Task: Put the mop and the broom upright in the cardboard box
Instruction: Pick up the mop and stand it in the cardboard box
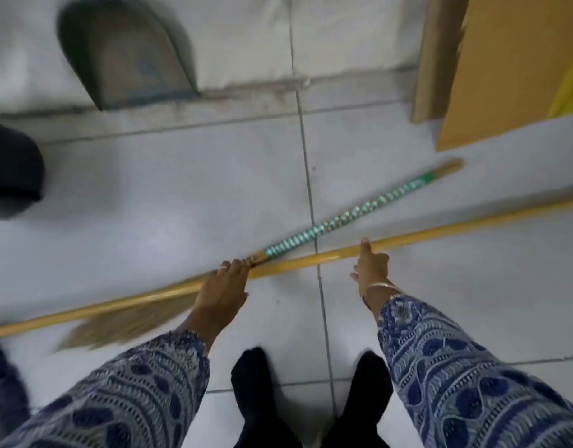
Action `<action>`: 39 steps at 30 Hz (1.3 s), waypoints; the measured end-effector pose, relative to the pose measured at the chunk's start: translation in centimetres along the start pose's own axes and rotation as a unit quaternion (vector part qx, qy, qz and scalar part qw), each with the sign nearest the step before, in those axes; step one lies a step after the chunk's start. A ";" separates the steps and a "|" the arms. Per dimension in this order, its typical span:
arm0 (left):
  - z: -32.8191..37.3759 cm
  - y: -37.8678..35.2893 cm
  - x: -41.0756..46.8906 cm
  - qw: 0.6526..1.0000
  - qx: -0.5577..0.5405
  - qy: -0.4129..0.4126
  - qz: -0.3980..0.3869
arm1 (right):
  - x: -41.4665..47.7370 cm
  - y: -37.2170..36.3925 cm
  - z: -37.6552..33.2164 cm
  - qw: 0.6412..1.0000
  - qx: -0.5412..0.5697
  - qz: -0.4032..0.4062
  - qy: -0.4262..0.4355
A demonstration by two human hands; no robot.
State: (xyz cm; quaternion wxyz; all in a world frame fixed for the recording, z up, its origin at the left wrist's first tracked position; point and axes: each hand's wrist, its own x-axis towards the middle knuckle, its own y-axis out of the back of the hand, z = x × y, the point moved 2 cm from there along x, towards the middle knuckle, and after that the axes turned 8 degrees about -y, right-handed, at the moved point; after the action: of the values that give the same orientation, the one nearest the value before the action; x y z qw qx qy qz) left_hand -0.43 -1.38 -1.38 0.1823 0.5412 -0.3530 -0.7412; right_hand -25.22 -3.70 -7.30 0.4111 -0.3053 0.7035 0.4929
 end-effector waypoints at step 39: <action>22.5 47.6 -24.8 0.977 -0.126 -0.048 0.166 | -57.2 37.3 -28.8 0.924 0.107 0.087 0.357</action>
State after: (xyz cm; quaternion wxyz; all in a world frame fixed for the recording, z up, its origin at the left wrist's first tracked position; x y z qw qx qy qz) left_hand -18.04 -10.45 53.28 0.3524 0.4112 -0.3504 -0.7642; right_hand -37.12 -17.25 64.55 0.1184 -0.3527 0.8760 0.3069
